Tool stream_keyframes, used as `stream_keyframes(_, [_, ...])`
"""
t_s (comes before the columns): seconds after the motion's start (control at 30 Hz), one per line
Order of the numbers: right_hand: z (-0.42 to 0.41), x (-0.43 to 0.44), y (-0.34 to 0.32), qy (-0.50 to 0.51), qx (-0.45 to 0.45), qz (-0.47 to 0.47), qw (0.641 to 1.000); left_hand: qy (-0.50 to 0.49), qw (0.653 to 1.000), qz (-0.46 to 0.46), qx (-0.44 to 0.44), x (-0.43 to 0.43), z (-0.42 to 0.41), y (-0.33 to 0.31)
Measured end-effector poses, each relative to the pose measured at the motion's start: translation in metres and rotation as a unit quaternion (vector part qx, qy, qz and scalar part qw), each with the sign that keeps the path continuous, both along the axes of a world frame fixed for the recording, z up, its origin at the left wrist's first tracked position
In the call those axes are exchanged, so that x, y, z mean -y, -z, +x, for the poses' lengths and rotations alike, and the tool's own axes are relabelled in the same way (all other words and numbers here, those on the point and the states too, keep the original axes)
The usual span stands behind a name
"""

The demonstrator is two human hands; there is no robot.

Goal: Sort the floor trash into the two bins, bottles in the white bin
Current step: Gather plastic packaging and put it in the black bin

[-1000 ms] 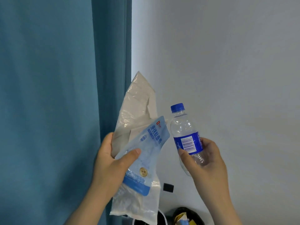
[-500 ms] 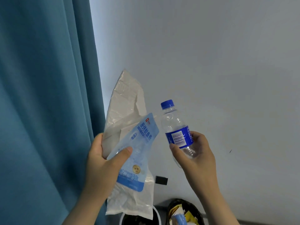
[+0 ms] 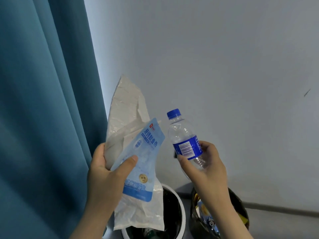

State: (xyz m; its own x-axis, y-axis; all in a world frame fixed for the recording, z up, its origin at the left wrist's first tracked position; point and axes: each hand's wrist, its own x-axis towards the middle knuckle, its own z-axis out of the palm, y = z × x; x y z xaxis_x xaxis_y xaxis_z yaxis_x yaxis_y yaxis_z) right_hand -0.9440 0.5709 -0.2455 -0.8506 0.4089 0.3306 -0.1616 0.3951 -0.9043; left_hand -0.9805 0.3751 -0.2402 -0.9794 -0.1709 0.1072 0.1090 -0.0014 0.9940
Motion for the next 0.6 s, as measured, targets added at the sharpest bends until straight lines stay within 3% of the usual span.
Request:
stream_keyframes(0.17, [0.012, 0.007, 0.152, 0.006, -0.006, 0.0, 1.0, 0.004, 1.0, 0.022, -0.009, 0.004, 0.009, 0.145])
stream_keyframes(0.27, [0.013, 0.006, 0.202, 0.007, -0.002, -0.008, 1.0, -0.01, 0.999, 0.051, -0.005, 0.005, 0.012, 0.198])
stream_keyframes(0.4, [0.01, 0.003, 0.233, 0.019, -0.001, 0.0, 1.0, -0.017, 0.998, 0.068, 0.001, 0.006, 0.017, 0.234])
stream_keyframes(0.6, [0.009, 0.005, 0.285, 0.059, 0.101, 0.069, 0.991, -0.032, 0.999, 0.027, 0.02, 0.009, 0.034, 0.271])
